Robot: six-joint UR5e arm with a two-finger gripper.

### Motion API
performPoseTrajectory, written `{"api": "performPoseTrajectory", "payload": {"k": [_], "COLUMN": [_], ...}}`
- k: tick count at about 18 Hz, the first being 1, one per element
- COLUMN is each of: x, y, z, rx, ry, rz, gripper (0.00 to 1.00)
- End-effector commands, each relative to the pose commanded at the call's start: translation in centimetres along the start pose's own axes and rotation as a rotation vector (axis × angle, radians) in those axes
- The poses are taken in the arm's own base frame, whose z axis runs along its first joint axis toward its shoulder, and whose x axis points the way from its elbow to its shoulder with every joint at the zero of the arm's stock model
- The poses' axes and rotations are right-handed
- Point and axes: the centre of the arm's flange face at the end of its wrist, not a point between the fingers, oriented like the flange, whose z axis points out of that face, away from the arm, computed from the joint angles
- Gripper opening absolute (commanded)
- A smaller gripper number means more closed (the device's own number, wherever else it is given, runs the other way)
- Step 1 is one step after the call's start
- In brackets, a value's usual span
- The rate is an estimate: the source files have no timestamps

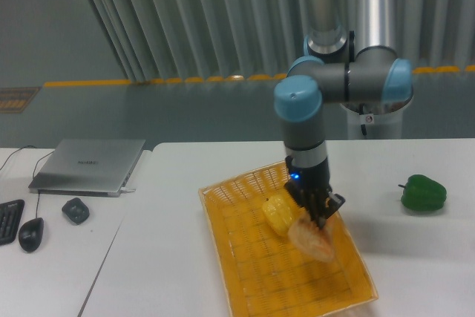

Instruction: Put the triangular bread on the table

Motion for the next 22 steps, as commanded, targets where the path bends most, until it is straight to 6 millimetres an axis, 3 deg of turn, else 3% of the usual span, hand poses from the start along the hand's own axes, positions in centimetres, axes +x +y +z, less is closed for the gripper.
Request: {"api": "performPoseTrajectory", "payload": {"k": [6, 9, 20, 22], "x": [-4.7, -7.1, -14.4, -15.0], "y": [5.9, 9.7, 24.3, 26.8], "z": [0.0, -1.5, 0.1, 0.7], "rx": [-0.040, -0.039, -0.039, -0.078], "ry": [0.056, 0.061, 0.151, 0.160], "rz": [0.131, 0.181, 0.371, 0.401], "gripper": [0.04, 0.04, 0.06, 0.12]}}
